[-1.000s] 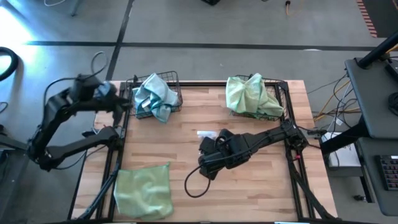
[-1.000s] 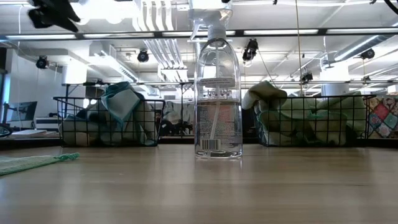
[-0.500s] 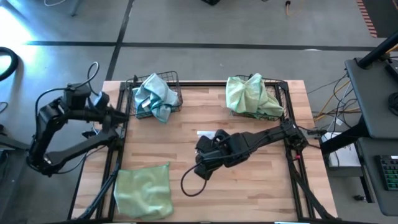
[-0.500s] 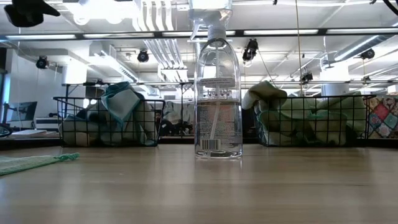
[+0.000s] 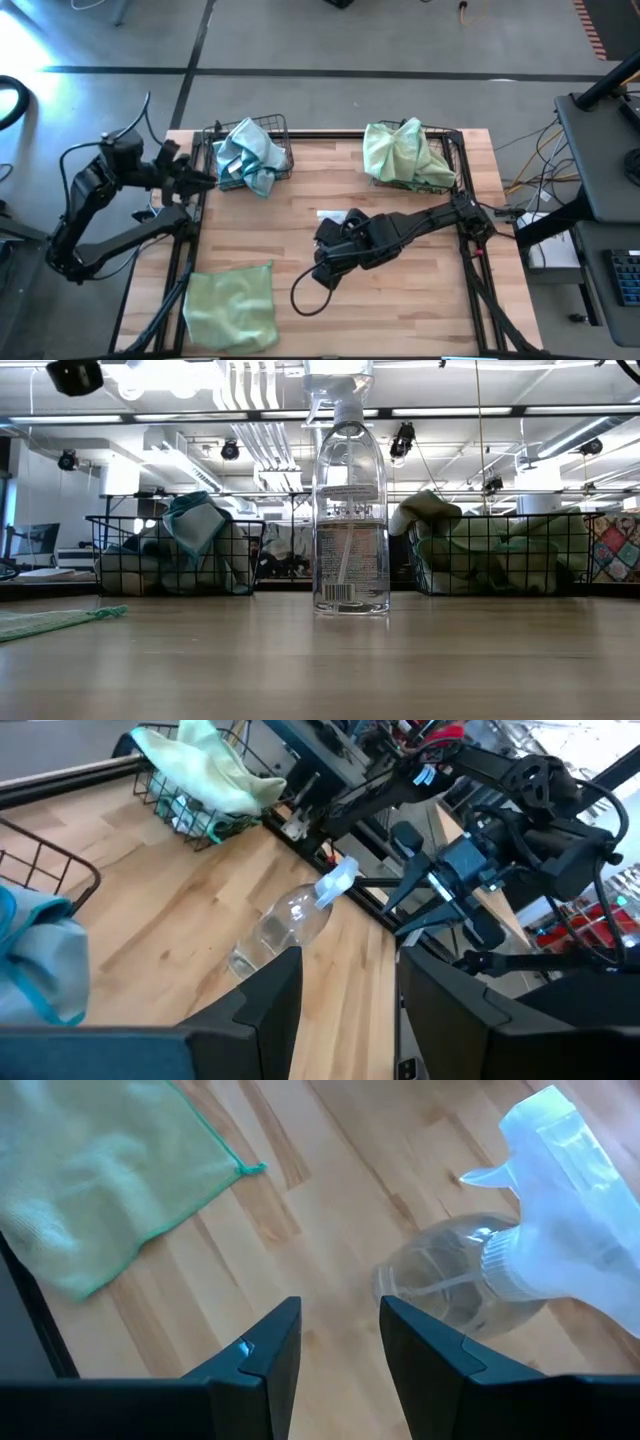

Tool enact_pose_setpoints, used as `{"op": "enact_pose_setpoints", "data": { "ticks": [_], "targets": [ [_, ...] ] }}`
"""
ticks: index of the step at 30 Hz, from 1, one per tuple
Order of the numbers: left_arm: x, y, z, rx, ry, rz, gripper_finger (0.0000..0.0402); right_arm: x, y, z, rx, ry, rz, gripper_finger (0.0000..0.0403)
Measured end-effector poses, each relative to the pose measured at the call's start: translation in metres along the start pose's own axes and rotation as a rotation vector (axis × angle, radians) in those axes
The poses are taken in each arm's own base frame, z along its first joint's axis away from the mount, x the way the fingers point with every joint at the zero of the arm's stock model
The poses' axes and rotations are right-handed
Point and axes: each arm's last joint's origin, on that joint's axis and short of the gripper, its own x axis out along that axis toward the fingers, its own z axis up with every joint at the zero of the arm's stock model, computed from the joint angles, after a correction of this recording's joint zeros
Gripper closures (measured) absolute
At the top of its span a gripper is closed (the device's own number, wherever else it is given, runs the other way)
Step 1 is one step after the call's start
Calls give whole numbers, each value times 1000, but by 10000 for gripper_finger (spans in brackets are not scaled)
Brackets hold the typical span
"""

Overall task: Sort microfiber towel by color & place in baskets
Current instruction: Put the green towel into the right wire basket

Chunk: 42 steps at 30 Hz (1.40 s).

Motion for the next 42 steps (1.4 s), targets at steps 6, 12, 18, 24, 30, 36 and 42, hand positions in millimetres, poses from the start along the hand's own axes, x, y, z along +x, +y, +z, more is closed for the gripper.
{"op": "enact_pose_setpoints", "data": {
  "ticks": [6, 12, 18, 24, 30, 36, 42],
  "targets": [
    [0, -16, 25, 51, -8, -45, 248, 0, 0, 0, -20, 4, 3, 268],
    [-2, -34, 57, 132, -35, -64, 248, 0, -1, -1, -65, 9, -2, 268],
    [9, -37, 76, 148, -9, -77, 248, 0, -1, -1, -100, 11, -3, 268],
    [37, -34, 95, 195, 12, -131, 248, 0, -5, -2, -136, 40, -32, 268],
    [76, -43, 112, 267, 60, -252, 248, -6, -12, -6, -156, 81, -72, 268],
    [98, -82, 115, 385, 143, -443, 248, -10, -17, -8, -167, 105, -95, 268],
    [101, -130, 98, 504, 216, -612, 248, -10, -17, -8, -167, 105, -96, 268]
  ]
}}
